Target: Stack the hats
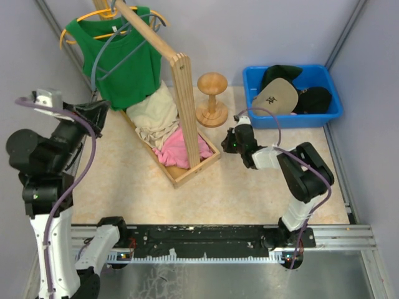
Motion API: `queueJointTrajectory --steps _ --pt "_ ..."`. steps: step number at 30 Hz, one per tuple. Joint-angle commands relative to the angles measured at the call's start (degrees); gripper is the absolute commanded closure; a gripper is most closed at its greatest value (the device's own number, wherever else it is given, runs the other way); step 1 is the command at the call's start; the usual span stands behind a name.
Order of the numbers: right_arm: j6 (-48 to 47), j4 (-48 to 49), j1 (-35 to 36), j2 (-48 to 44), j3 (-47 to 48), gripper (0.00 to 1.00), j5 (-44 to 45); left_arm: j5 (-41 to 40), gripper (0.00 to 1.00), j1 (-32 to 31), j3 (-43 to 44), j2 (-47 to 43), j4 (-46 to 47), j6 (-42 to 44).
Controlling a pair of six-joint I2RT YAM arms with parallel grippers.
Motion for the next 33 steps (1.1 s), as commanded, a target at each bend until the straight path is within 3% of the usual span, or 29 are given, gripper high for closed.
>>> queueJointTrajectory --steps 1,7,11,21,33 --pt "2.73 1.61 3.58 3.59 5.23 1.0 -1.57 6.06 0.82 -0.26 9.76 2.09 -2.23 -3.48" --pt "3.85 -1.37 8.17 5.79 7.74 1.0 -2.11 10.55 0.81 -0.22 27.69 9.82 -8.11 -6.12" --pt "4.25 -4.18 13.68 6.84 9.56 1.0 -2.24 12.72 0.8 -0.26 33.6 12.62 -6.9 -9.66" --pt "8.07 -6.12 26.86 16.67 20.08 1.0 -5.34 24.5 0.82 -0.22 32.04 13.87 9.39 -24.19" --pt "11.14 -9.12 27.95 27.91 35.89 1.0 -7.65 27.11 0.82 -0.27 29.04 10.92 13.83 -23.12"
